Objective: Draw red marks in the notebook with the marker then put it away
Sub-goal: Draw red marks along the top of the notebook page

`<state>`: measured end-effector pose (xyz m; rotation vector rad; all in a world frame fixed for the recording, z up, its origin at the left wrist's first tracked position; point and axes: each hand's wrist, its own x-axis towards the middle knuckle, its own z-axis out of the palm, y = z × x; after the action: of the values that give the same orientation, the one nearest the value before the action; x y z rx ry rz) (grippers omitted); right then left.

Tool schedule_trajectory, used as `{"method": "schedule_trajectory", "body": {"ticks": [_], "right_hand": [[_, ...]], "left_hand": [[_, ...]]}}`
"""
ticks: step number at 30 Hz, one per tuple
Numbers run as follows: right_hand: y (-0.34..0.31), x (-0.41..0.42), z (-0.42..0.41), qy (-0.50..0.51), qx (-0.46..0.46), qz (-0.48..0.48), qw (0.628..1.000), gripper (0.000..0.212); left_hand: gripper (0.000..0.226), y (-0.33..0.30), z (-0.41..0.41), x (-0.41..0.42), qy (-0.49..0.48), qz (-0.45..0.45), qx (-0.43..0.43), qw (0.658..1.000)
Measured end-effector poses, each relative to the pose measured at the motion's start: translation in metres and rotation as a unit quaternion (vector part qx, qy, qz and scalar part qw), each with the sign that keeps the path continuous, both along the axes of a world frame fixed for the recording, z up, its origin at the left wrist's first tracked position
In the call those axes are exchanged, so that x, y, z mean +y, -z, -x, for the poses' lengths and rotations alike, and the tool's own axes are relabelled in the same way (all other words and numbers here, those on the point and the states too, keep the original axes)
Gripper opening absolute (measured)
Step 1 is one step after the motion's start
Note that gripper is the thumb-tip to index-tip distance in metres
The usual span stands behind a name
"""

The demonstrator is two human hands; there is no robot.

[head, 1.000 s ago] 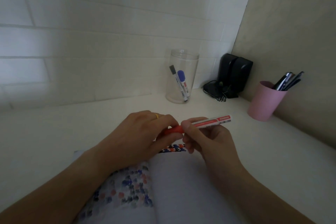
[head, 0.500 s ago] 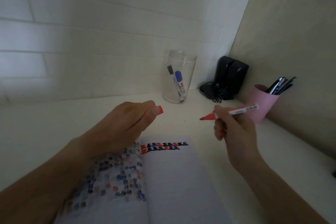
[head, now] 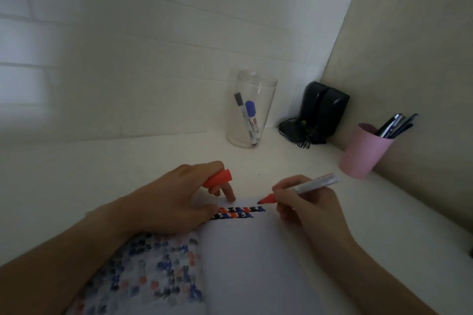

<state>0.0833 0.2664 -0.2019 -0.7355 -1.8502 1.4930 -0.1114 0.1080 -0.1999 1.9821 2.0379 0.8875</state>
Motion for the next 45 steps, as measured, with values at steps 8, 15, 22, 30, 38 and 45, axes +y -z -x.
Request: {"method": "schedule_trajectory", "body": {"ticks": [8,15,22,30,38,45], "right_hand": [[0.008,0.0,0.001,-0.007,-0.043,-0.109,0.993,0.009],[0.011,0.005,0.0,-0.004,-0.057,-0.103,0.993,0.01],[0.011,0.004,-0.001,-0.012,-0.063,-0.113,0.992,0.008],[0.013,0.005,0.001,0.023,-0.08,-0.121,0.989,0.004],[0.013,0.006,-0.001,0.007,-0.081,-0.127,0.989,0.006],[0.012,0.006,-0.001,0.012,-0.082,-0.122,0.989,0.006]], "left_hand": [[0.03,0.006,0.004,0.005,0.025,0.038,0.034,0.998],[0.028,0.002,0.002,0.005,0.028,0.039,0.016,0.999],[0.017,0.006,0.008,0.008,0.036,0.024,0.02,0.999],[0.015,0.007,0.008,0.008,0.044,0.024,0.019,0.999],[0.015,0.009,0.011,0.009,0.046,0.02,0.02,0.999],[0.017,0.01,0.011,0.009,0.045,0.018,0.028,0.998]]}}
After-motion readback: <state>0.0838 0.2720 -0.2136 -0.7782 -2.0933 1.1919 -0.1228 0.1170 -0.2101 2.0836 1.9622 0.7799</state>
